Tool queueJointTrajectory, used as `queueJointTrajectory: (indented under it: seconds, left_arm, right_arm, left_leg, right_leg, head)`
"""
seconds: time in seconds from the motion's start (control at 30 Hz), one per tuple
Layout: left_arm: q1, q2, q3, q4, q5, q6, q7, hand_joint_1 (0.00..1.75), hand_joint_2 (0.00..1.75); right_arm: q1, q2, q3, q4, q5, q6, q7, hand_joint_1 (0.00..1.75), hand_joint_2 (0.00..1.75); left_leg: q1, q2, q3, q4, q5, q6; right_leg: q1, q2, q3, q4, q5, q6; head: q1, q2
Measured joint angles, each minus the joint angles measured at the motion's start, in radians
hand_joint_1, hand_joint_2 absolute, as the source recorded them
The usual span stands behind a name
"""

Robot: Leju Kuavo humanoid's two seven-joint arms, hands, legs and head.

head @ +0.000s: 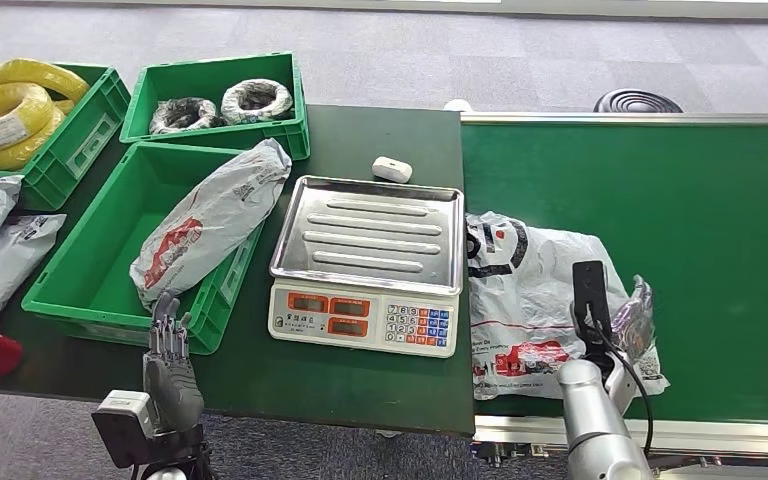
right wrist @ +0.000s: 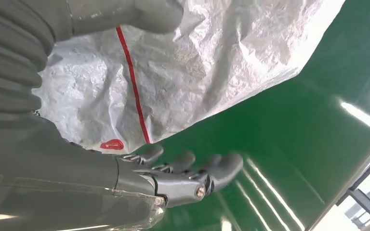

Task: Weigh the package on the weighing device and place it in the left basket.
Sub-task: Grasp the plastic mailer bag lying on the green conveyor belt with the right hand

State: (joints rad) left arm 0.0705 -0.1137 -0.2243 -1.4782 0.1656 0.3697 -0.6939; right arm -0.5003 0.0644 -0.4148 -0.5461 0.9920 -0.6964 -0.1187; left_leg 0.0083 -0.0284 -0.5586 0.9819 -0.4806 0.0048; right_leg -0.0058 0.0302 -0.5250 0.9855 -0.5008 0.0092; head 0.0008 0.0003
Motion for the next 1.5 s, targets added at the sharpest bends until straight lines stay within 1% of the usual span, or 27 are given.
queueJointTrajectory:
  seconds: [0.1, 0.23, 0.33, 0.4, 0.43, 0.47, 0.53, 0.57, 0.6, 0.63, 0.8, 0.93, 1.1, 1.2, 1.27, 1.33, 1.5]
  left_arm:
    - [-0.001, 0.0, 0.0, 0.0, 0.0, 0.001, 0.0, 0.0, 0.0]
    - [-0.002, 0.0, 0.0, 0.0, 0.0, 0.002, 0.0, 0.0, 0.0]
    - [-0.002, 0.0, 0.0, 0.0, 0.0, 0.004, 0.0, 0.0, 0.0]
    - [-0.003, 0.0, 0.0, 0.0, 0.0, 0.004, 0.0, 0.0, 0.0]
    - [-0.003, 0.0, 0.0, 0.0, 0.0, 0.004, 0.0, 0.0, 0.0]
    - [-0.004, 0.0, 0.0, 0.0, 0.0, 0.004, 0.0, 0.0, 0.0]
    - [-0.005, 0.0, 0.0, 0.0, 0.0, 0.004, 0.0, 0.0, 0.0]
    - [-0.006, 0.0, 0.0, 0.0, 0.0, 0.004, 0.0, 0.0, 0.0]
    - [-0.007, 0.0, 0.0, 0.0, 0.0, 0.004, 0.0, 0.0, 0.0]
    - [-0.009, 0.0, 0.0, 0.0, 0.0, 0.004, 0.0, 0.0, 0.0]
    - [-0.013, 0.0, 0.0, 0.0, -0.001, 0.0, 0.001, 0.0, 0.0]
    - [-0.012, -0.001, -0.001, 0.0, -0.004, -0.002, 0.004, 0.0, 0.0]
    - [-0.013, -0.004, -0.003, -0.001, -0.01, -0.008, 0.01, 0.0, 0.0]
    - [-0.015, -0.006, -0.003, 0.0, -0.016, -0.015, 0.013, 0.0, 0.0]
    - [-0.017, -0.009, -0.003, 0.0, -0.02, -0.02, 0.014, 0.0, 0.0]
    - [-0.02, -0.012, -0.004, 0.0, -0.023, -0.028, 0.015, 0.0, 0.0]
    - [-0.033, -0.021, -0.005, 0.0, -0.029, -0.045, 0.022, 0.0, 0.0]
  right_arm:
    - [0.004, 0.006, 0.002, -0.006, -0.005, 0.0, -0.006, 1.56, 1.75]
    - [0.011, 0.015, 0.006, -0.015, -0.013, -0.001, -0.015, 1.52, 1.75]
    - [0.018, 0.024, 0.011, -0.023, -0.026, -0.001, -0.028, 1.52, 1.75]
    - [0.023, 0.031, 0.014, -0.028, -0.033, -0.001, -0.036, 1.47, 1.75]
    - [0.025, 0.035, 0.016, -0.031, -0.036, -0.001, -0.039, 1.39, 1.75]
    - [0.027, 0.038, 0.017, -0.033, -0.038, -0.001, -0.042, 1.22, 1.75]
    - [0.031, 0.045, 0.019, -0.034, -0.041, 0.0, -0.046, 0.52, 1.75]
    - [0.033, 0.048, 0.021, -0.035, -0.042, 0.0, -0.047, 0.22, 1.75]
    - [0.035, 0.051, 0.023, -0.035, -0.042, 0.0, -0.047, 0.02, 1.75]
    - [0.037, 0.054, 0.025, -0.035, -0.041, 0.0, -0.047, 0.0, 1.75]
    - [0.051, 0.066, 0.031, -0.053, -0.007, -0.001, -0.033, 0.0, 1.75]
    - [0.066, 0.074, 0.032, -0.065, -0.008, -0.001, -0.03, 0.0, 1.75]
    - [0.078, 0.084, 0.037, -0.08, -0.043, 0.003, -0.043, 0.0, 1.75]
    - [0.083, 0.091, 0.048, -0.096, -0.087, 0.025, -0.059, 0.0, 1.75]
    - [0.083, 0.094, 0.058, -0.101, -0.096, 0.05, -0.043, 0.0, 1.75]
    - [0.081, 0.094, 0.069, -0.097, -0.09, 0.069, -0.011, 0.0, 1.75]
    - [0.054, 0.085, 0.075, -0.036, -0.088, 0.072, 0.036, 0.0, 1.75]
  left_leg:
    - [0.0, 0.0, 0.0, 0.0, 0.0, 0.0]
    - [0.0, 0.0, 0.0, 0.0, 0.0, 0.0]
    - [0.0, 0.0, 0.0, 0.0, 0.0, 0.0]
    - [0.0, 0.0, 0.0, 0.0, 0.0, 0.0]
    - [0.0, 0.0, 0.0, 0.0, 0.0, 0.0]
    - [0.0, 0.0, 0.0, 0.0, 0.0, 0.0]
    - [0.0, 0.0, 0.0, 0.0, 0.0, 0.0]
    - [0.0, 0.0, 0.0, 0.0, 0.0, 0.0]
    - [0.0, 0.0, 0.0, 0.0, 0.0, 0.0]
    - [0.0, 0.0, 0.0, 0.0, 0.0, 0.0]
    - [0.0, 0.0, 0.0, 0.0, 0.0, 0.0]
    - [0.0, 0.0, 0.0, 0.0, 0.0, 0.0]
    - [0.0, 0.0, 0.0, 0.0, 0.0, 0.0]
    - [0.0, 0.0, 0.0, 0.0, 0.0, 0.0]
    - [0.0, 0.0, 0.0, 0.0, 0.0, 0.0]
    - [0.0, 0.0, 0.0, 0.0, 0.0, 0.0]
    - [0.0, 0.0, 0.0, 0.0, 0.0, 0.0]
  right_leg:
    - [0.0, 0.0, 0.0, 0.0, 0.0, 0.0]
    - [0.0, 0.0, 0.0, 0.0, 0.0, 0.0]
    - [0.0, 0.0, 0.0, 0.0, 0.0, 0.0]
    - [0.0, 0.0, 0.0, 0.0, 0.0, 0.0]
    - [0.0, 0.0, 0.0, 0.0, 0.0, 0.0]
    - [0.0, 0.0, 0.0, 0.0, 0.0, 0.0]
    - [0.0, 0.0, 0.0, 0.0, 0.0, 0.0]
    - [0.0, 0.0, 0.0, 0.0, 0.0, 0.0]
    - [0.0, 0.0, 0.0, 0.0, 0.0, 0.0]
    - [0.0, 0.0, 0.0, 0.0, 0.0, 0.0]
    - [0.0, 0.0, 0.0, 0.0, 0.0, 0.0]
    - [0.0, 0.0, 0.0, 0.0, 0.0, 0.0]
    - [0.0, 0.0, 0.0, 0.0, 0.0, 0.0]
    - [0.0, 0.0, 0.0, 0.0, 0.0, 0.0]
    - [0.0, 0.0, 0.0, 0.0, 0.0, 0.0]
    - [0.0, 0.0, 0.0, 0.0, 0.0, 0.0]
    - [0.0, 0.0, 0.0, 0.0, 0.0, 0.0]
  head:
    - [0.0, 0.0]
    - [0.0, 0.0]
    - [0.0, 0.0]
    - [0.0, 0.0]
    - [0.0, 0.0]
    - [0.0, 0.0]
    - [0.0, 0.0]
    - [0.0, 0.0]
    - [0.0, 0.0]
    - [0.0, 0.0]
    - [0.0, 0.0]
    - [0.0, 0.0]
    - [0.0, 0.0]
    - [0.0, 0.0]
    - [0.0, 0.0]
    - [0.0, 0.0]
    - [0.0, 0.0]
